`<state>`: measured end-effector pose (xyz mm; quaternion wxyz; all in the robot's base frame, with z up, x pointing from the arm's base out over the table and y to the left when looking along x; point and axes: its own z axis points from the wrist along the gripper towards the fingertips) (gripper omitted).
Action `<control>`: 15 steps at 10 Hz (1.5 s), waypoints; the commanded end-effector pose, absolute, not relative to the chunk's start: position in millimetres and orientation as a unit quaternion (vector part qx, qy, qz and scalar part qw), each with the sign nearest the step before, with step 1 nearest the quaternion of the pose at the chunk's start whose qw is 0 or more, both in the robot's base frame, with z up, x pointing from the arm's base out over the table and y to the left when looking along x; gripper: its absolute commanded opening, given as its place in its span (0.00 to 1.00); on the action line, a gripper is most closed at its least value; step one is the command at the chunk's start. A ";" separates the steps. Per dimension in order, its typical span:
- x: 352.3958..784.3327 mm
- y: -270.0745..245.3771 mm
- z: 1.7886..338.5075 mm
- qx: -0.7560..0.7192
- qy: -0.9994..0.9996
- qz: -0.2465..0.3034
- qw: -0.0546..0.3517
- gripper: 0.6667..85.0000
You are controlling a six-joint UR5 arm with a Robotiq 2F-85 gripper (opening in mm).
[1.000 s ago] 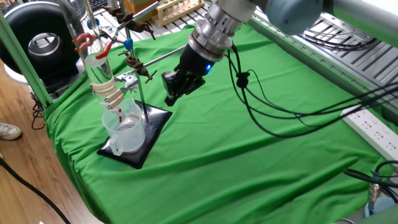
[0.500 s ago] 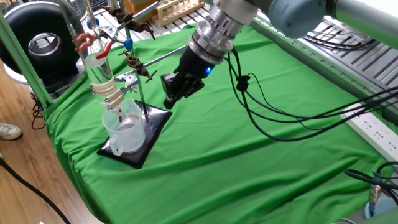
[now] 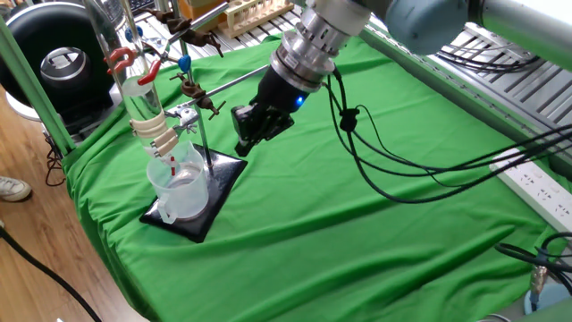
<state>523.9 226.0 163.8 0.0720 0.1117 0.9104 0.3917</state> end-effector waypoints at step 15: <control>542.2 232.8 146.4 0.142 0.903 0.392 0.101 0.01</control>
